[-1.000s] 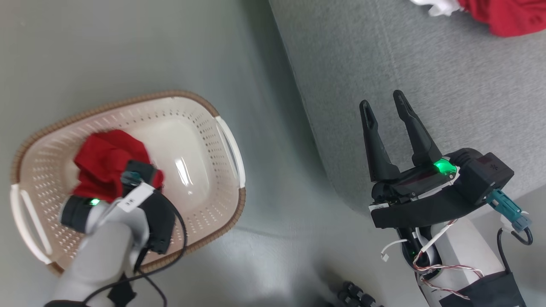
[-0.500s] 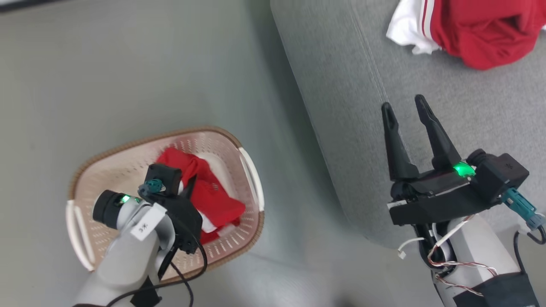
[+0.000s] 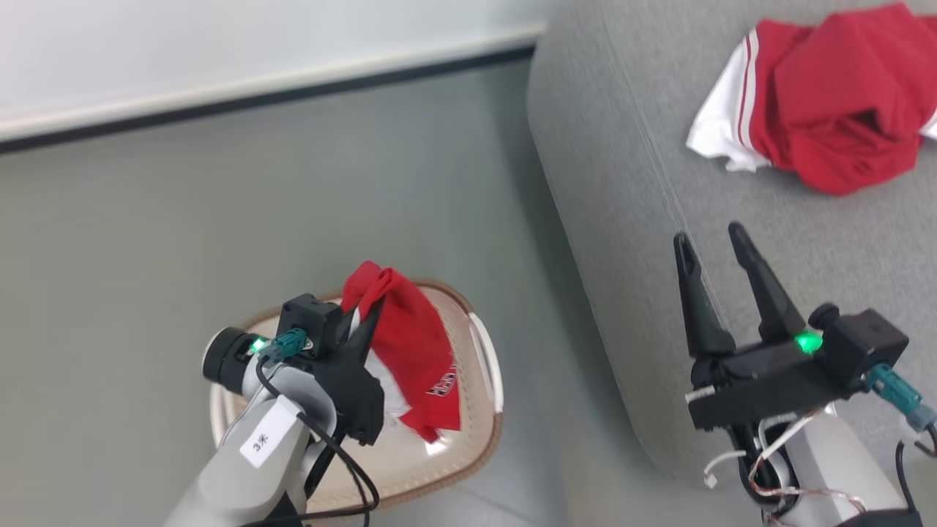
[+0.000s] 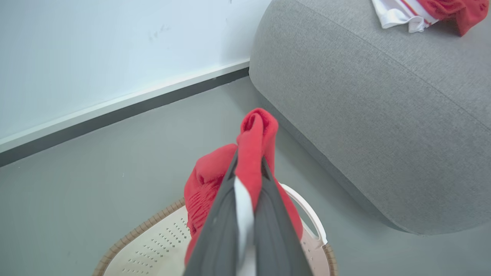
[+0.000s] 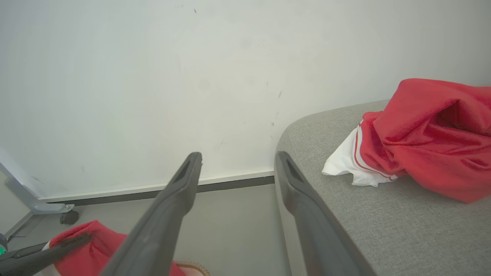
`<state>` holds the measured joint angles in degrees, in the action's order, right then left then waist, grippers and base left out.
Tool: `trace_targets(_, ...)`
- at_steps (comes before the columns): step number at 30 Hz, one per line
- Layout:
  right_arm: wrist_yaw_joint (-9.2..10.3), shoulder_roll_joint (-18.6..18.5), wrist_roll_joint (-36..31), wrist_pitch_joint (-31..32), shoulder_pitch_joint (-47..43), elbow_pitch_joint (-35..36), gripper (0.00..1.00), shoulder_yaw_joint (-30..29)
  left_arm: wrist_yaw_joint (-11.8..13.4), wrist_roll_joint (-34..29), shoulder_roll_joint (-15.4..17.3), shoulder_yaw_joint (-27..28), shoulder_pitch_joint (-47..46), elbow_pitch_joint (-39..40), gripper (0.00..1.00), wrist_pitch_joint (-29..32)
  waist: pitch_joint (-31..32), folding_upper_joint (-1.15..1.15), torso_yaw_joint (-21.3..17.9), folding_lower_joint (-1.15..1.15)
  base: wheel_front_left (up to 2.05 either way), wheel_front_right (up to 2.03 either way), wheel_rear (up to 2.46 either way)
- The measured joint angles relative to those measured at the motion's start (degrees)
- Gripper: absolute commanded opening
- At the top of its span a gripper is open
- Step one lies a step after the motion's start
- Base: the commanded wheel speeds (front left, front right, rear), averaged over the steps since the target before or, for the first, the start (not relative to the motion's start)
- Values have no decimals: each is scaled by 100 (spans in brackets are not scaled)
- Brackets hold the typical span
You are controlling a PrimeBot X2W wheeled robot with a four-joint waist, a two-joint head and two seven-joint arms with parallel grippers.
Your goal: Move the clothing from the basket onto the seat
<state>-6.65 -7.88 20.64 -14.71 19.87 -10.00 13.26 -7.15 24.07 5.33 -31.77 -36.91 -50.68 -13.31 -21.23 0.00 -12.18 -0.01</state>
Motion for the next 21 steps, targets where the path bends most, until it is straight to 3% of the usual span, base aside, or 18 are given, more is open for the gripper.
trace_targets(14,-43,-151,60,1,-752,-146,100,236,-36,-42,-42,-263,120,1548,0,-98,1134,-1,527,0,0,0,0)
trace_targets(21,-43,-245,160,1,-1116,-104,100,702,-36,49,14,-225,231,2286,0,-99,1702,-1,708,0,0,0,0)
